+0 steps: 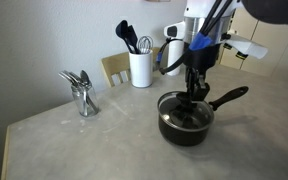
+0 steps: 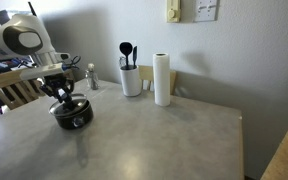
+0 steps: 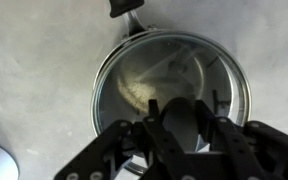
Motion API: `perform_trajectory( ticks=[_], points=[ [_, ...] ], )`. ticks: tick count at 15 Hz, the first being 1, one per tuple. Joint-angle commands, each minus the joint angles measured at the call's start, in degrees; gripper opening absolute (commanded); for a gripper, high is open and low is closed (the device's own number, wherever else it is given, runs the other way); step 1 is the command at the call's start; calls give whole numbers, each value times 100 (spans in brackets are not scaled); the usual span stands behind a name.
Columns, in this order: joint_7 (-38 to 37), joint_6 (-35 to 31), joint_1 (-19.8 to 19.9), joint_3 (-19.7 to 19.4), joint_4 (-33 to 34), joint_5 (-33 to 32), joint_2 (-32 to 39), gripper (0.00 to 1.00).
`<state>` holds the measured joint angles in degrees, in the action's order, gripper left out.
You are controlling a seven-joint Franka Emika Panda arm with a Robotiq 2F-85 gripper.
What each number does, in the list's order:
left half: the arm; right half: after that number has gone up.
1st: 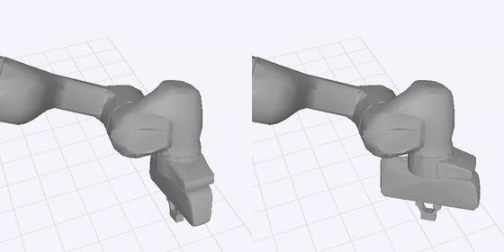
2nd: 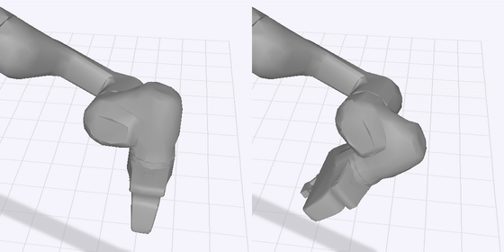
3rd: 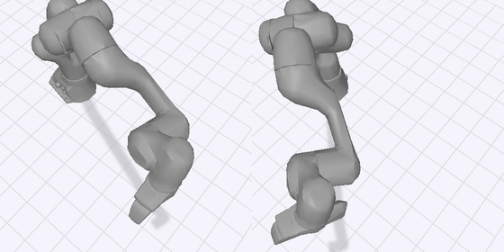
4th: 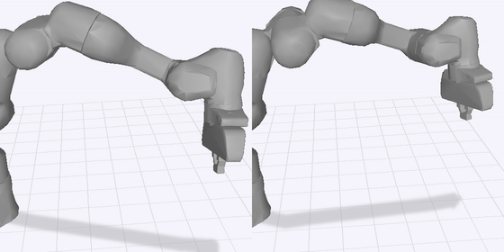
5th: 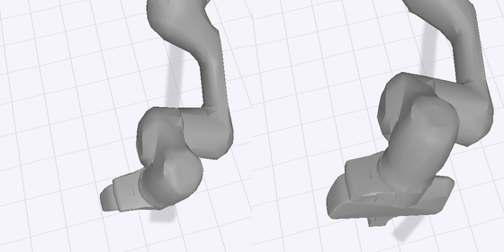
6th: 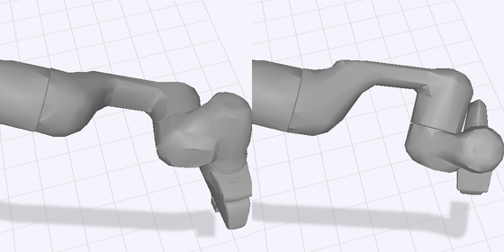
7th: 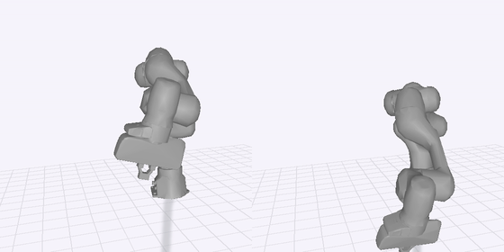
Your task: Put the glass lid on top of the black pot
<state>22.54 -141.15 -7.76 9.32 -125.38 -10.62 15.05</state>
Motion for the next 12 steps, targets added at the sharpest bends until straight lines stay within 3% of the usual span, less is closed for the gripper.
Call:
perform_trajectory(
  ticks=[1, 12],
  points=[
    [307, 176, 194, 15, 88, 117, -1, 14],
    [277, 283, 144, 160, 109, 133, 155, 14]
  ],
)
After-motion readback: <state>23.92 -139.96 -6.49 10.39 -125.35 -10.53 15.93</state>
